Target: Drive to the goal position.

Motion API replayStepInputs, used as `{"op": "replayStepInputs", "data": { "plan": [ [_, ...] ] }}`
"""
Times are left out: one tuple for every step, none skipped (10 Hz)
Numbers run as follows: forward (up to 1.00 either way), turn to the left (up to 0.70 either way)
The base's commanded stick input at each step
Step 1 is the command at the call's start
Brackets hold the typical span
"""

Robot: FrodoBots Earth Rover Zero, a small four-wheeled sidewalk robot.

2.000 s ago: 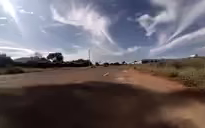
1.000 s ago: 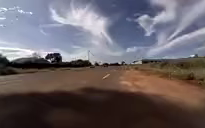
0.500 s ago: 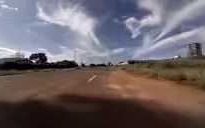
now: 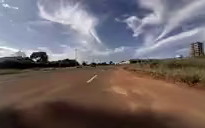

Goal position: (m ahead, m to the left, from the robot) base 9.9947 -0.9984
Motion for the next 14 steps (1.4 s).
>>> {"op": "replayStepInputs", "data": {
  "plan": [
    [1.0, -0.4],
    [1.0, -0.4],
    [1.0, -0.4],
    [1.0, -0.4],
    [1.0, -0.39],
    [1.0, -0.28],
    [1.0, -0.11],
    [1.0, -0.03],
    [1.0, -0.02],
    [1.0, -0.01],
    [1.0, 0.0],
    [1.0, 0.0],
    [1.0, 0.0],
    [1.0, 0.0]
  ]
}}
